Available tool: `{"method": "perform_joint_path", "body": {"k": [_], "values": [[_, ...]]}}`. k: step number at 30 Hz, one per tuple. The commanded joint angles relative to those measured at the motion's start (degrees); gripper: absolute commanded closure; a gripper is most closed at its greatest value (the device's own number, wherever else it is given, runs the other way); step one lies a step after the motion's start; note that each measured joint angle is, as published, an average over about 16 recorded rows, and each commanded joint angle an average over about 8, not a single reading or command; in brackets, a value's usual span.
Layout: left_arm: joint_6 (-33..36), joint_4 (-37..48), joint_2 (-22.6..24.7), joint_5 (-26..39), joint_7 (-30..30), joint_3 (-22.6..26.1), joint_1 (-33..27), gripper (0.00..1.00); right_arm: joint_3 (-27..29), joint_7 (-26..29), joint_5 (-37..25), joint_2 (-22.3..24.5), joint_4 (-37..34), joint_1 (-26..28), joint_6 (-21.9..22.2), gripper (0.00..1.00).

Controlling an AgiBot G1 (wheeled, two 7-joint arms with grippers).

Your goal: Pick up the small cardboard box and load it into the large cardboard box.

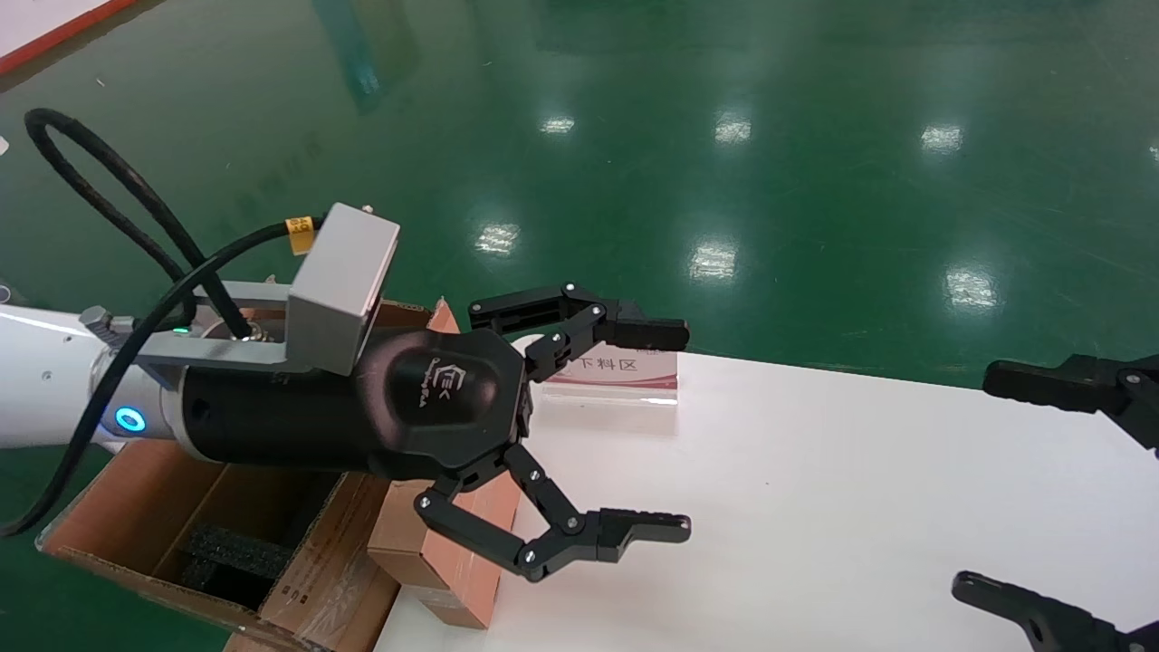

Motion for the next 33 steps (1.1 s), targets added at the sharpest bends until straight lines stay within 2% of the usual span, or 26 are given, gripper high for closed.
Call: {"method": "perform_joint_path", "body": {"k": [1, 9, 16, 23, 33], "values": [[0.0, 0.0, 0.0, 0.0, 0.0, 0.0, 0.0, 0.00, 0.0, 0.0, 0.0, 0.0, 0.0, 0.0, 0.0, 0.00], [-0.5, -0.2, -0.1, 1.2, -0.2, 0.4, -0.2, 0.00, 0.0, 0.0, 0.0, 0.0, 0.0, 0.0, 0.0, 0.00], [-1.5, -1.6, -0.9, 6.3, -2.9, 2.5, -2.5, 0.00, -0.1, 0.0, 0.0, 0.0, -0.1, 0.0, 0.0, 0.00], [-0.3, -3.1, -1.1, 17.2, -9.3, 7.5, -9.5, 0.00, -0.1, -0.1, 0.0, 0.0, -0.1, 0.0, 0.0, 0.00], [4.6, -3.2, 2.5, 35.8, -22.2, 20.2, -25.3, 0.00, -0.1, -0.1, 0.1, 0.0, -0.1, 0.1, 0.0, 0.00]]}}
